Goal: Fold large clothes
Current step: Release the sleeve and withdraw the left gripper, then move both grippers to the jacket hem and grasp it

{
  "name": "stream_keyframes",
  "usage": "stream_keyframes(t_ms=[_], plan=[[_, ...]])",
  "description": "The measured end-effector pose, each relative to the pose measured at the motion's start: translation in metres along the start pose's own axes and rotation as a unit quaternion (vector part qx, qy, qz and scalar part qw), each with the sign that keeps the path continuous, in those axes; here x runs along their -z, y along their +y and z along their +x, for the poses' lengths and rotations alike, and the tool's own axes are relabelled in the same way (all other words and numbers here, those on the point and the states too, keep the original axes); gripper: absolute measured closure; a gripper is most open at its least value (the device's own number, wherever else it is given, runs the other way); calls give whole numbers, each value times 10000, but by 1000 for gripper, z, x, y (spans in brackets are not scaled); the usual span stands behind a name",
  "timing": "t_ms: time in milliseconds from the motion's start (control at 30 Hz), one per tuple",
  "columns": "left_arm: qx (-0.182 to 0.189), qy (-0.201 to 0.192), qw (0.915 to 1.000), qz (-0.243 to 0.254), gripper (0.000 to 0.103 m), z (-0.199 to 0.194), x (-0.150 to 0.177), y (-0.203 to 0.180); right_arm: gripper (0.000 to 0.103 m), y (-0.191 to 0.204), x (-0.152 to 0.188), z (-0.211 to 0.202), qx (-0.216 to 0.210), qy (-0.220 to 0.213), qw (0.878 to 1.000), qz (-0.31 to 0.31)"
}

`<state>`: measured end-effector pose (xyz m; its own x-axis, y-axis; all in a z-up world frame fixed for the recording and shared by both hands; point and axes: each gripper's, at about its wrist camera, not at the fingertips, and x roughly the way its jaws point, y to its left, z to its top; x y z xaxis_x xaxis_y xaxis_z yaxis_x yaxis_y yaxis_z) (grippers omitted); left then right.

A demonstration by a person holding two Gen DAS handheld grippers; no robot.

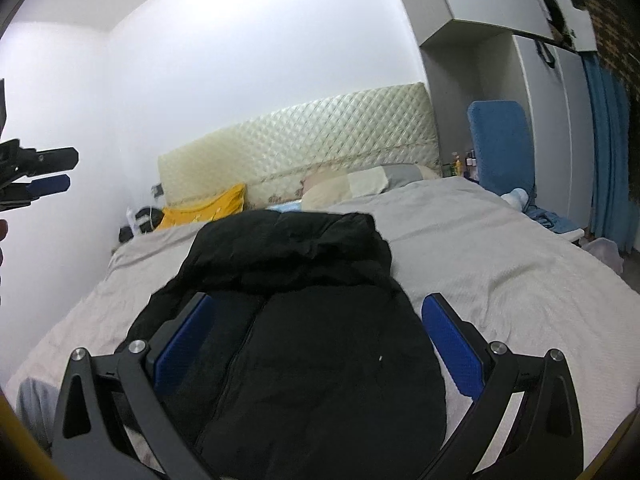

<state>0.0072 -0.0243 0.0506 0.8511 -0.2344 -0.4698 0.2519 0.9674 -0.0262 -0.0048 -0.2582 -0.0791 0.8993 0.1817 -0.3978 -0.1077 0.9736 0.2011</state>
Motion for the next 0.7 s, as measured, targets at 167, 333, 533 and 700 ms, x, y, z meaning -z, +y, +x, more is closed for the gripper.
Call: stream_keyframes(t_ms=[167,333,533,700], plan=[[-339,125,9992,-161,28,13,35,33,0,14,12,7,-13,414,9988,-241],[-520,491,9962,-494,28,40,72,69,0,15,16,18,-20,637,9977,-243],[-515,822,9907,-958,28,66,117,100,0,8,24,37,-5,1121,9935,-197],[-376,1239,9849,-1145,28,89,141,113,0,4,25,40,76,1452,9889,-296]])
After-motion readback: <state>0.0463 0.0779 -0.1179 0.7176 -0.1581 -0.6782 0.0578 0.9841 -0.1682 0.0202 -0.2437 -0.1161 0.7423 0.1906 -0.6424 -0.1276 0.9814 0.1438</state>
